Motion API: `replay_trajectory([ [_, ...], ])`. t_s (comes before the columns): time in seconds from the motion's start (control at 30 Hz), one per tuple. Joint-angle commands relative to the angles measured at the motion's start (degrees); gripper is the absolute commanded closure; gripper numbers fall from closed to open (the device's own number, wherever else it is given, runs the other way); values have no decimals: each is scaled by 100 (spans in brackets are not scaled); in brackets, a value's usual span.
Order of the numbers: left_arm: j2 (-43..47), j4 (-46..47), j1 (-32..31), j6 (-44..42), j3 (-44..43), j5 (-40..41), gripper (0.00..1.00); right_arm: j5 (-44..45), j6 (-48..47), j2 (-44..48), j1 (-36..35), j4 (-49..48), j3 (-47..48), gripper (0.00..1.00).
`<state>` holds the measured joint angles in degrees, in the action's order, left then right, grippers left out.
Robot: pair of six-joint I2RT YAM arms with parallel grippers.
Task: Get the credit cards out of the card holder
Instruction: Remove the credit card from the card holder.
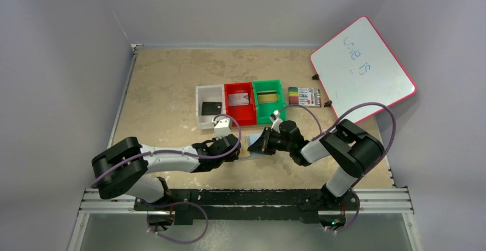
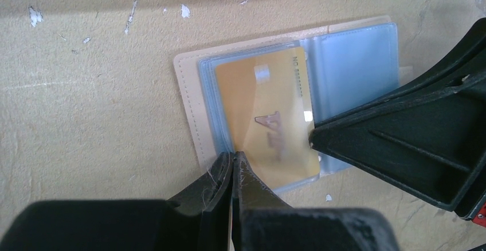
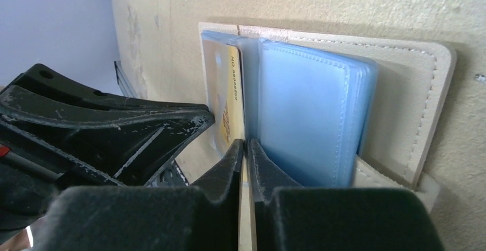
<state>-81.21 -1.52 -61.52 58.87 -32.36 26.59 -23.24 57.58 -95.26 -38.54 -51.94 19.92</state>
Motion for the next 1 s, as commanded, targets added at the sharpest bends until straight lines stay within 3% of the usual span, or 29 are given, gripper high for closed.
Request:
replay_trajectory([
  [0.0,-32,78,-18,-81,-64,-160,100,-247,73,68,-20,-703,91,93],
  [0.3,-84,107,-17,-87,-117,-167,100,-338,-46,158,-30,-517,179,86],
  [0.43,-80,93,-16,-82,-120,-172,100,-190,-66,158,-73,-410,186,100],
  [0.5,-69,72,-18,-85,-128,-167,100,-31,-136,266,-133,-172,226,100],
  [0.6,-62,88,-18,-85,-113,-172,100,44,-268,433,-222,98,330,86],
  [0.77,-70,159,-15,-128,-126,-224,100,-145,-375,228,-255,107,516,83],
  [0.83,-70,169,-18,-133,-139,-229,100,-145,-405,133,-295,121,572,85],
  [0.97,-66,170,-12,-136,-131,-234,100,278,-591,150,-439,744,804,100],
])
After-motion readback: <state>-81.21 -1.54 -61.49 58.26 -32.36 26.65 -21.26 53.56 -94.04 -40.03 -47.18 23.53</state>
